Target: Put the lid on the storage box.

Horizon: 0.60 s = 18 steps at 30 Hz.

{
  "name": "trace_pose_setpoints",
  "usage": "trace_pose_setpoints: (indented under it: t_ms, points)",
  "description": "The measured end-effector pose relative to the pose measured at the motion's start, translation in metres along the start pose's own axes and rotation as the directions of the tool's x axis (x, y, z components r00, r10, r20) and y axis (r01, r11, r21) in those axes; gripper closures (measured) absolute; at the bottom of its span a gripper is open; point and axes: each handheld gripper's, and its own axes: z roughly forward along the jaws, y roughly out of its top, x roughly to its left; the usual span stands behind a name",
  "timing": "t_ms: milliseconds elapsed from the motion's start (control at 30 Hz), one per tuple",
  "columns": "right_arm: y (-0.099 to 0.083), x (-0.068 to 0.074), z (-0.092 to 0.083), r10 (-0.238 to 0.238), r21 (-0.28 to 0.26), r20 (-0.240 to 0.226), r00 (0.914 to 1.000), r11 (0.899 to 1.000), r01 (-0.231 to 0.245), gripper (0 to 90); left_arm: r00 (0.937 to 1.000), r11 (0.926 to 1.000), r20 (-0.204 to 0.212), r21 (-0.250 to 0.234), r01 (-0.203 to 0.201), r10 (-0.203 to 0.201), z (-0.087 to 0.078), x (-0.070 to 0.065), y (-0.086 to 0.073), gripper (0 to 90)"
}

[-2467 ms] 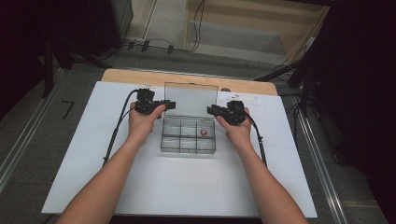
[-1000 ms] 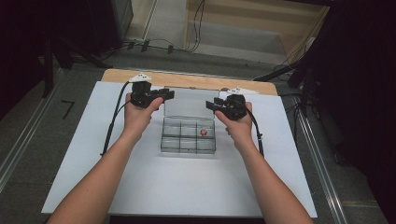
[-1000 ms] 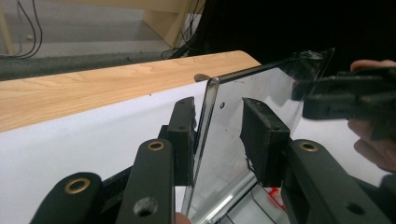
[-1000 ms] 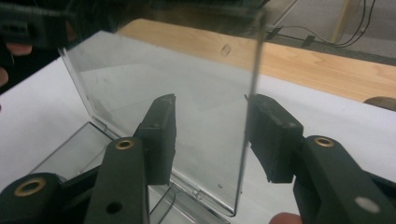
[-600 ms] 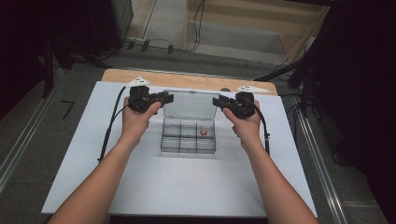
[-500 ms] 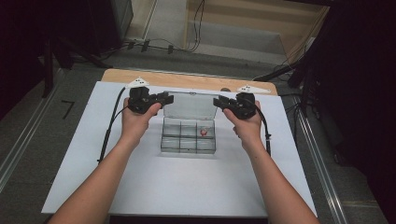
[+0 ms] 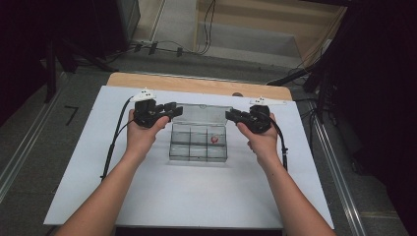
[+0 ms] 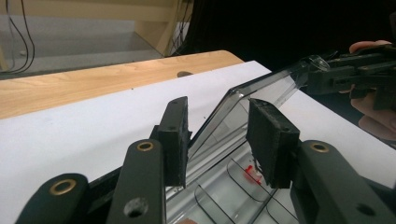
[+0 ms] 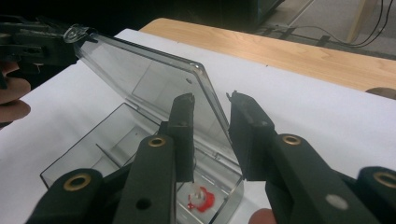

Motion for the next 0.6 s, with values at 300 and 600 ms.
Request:
trace_pose_setpoints:
  t_ms: [300, 600]
  points:
    - [-0.013, 0.005, -0.006, -0.025, 0.009, -0.006, 0.9997, 1.000, 0.025, 63.2, 0.9996, 0.9996, 0.011, -0.008, -0.026, 0.026, -0.006, -0.007, -0.008, 53.8]
    - [-0.031, 0.005, -0.014, 0.006, 0.037, 0.005, 1.0000, 0.999, -0.006, 64.9, 0.9988, 0.9990, 0.022, -0.009, -0.044, 0.044, -0.010, -0.014, -0.015, 49.0]
